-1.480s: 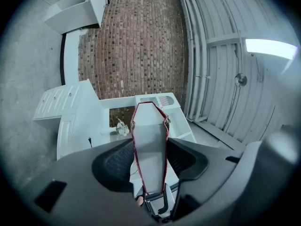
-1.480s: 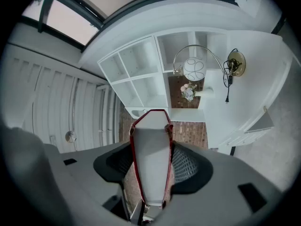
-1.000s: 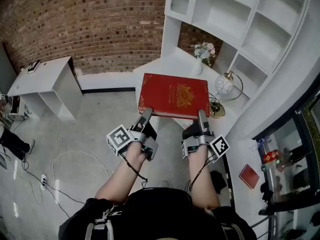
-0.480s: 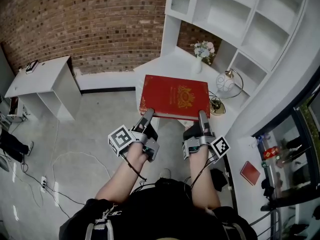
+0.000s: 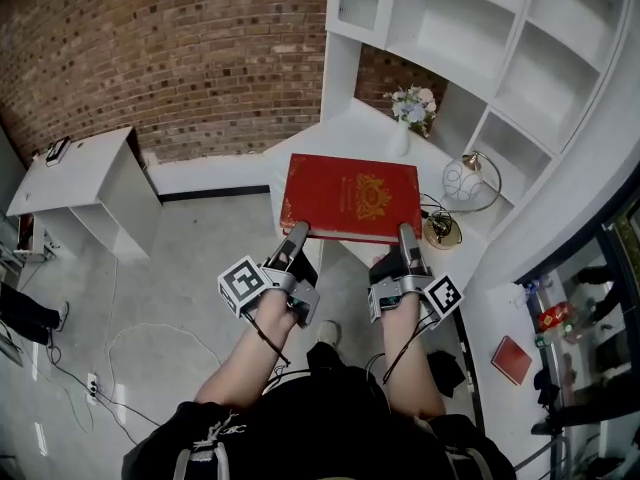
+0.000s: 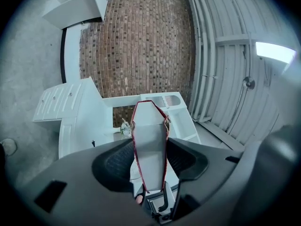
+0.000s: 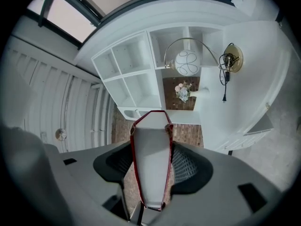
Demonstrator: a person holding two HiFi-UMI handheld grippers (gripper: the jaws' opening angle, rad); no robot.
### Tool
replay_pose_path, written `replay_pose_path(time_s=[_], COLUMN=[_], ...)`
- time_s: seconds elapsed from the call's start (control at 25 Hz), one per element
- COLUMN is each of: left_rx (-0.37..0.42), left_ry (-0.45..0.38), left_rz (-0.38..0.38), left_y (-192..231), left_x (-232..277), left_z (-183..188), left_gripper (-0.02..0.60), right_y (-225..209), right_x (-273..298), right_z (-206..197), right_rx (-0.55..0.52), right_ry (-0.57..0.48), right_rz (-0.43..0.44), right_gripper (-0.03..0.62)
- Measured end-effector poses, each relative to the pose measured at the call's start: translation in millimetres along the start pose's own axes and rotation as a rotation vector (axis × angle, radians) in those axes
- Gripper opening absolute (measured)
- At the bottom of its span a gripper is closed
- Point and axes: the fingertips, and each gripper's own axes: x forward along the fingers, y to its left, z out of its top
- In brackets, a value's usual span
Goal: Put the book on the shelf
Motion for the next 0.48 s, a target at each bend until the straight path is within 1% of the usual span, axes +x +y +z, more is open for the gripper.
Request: replay_pose_path(time_s=[0.08,0.24,0.36,0.48], left_rx=[-0.003,0.006,0.018,0.003], left_ry=[0.003,0.021,0.024,0.033], left_rz=[0.018,0.011,0.031,-0.002], left_y=[13.8,28.1,40.7,45.3], left_x=[27.1,93.6,144.7,199.4], left_z=[14.6,38.2,54.9,68.2], left_gripper=[0.229,0.229,0.229,0.229], right_y=[-8.5,-25.2,-34.5,-43.0], right_x=[31.2,92.9,142.4,189.8], right_z=[9.3,37.9,62.4,87.8], right_rx=[-0.003,0.000,0.004,-0.003], right_ry=[-0.001,-0.013,-0.017,-0.027], right_rz=[-0.007,0.000,0.008,0.015], right_gripper=[0.259,0.259,0.259,0.261])
